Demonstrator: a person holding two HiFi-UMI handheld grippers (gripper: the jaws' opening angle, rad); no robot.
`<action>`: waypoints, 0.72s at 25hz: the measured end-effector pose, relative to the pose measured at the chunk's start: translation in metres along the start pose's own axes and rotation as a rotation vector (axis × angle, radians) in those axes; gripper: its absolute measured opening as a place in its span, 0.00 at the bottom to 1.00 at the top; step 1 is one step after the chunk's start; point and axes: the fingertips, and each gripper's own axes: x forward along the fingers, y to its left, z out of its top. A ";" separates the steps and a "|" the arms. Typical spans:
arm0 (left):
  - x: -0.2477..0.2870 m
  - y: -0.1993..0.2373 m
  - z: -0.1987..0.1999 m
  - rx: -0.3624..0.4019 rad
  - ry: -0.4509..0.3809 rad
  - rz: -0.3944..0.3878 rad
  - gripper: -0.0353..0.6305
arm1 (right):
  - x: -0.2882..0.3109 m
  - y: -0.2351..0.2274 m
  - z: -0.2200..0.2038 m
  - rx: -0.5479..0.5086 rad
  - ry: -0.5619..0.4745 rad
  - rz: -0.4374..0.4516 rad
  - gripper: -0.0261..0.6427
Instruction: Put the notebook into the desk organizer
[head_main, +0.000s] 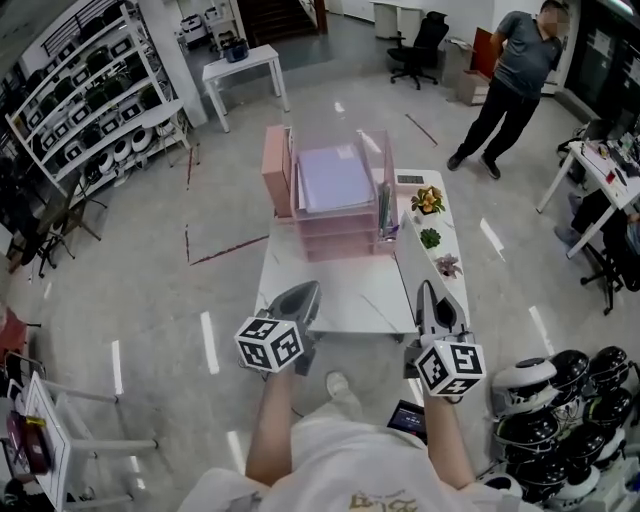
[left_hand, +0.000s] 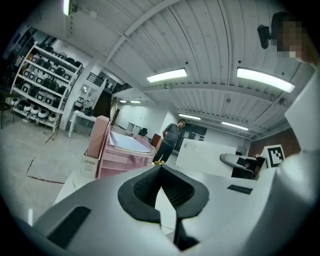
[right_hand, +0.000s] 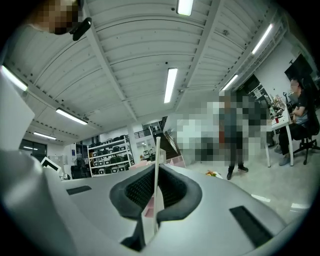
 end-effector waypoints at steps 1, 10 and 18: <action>0.011 0.010 0.008 0.005 0.006 -0.001 0.08 | 0.016 0.001 0.004 0.000 -0.007 0.002 0.07; 0.079 0.093 0.081 0.002 -0.020 0.011 0.08 | 0.133 0.018 0.036 -0.023 -0.069 0.032 0.07; 0.107 0.139 0.107 0.002 -0.021 -0.020 0.08 | 0.197 0.035 0.027 -0.069 -0.053 0.028 0.07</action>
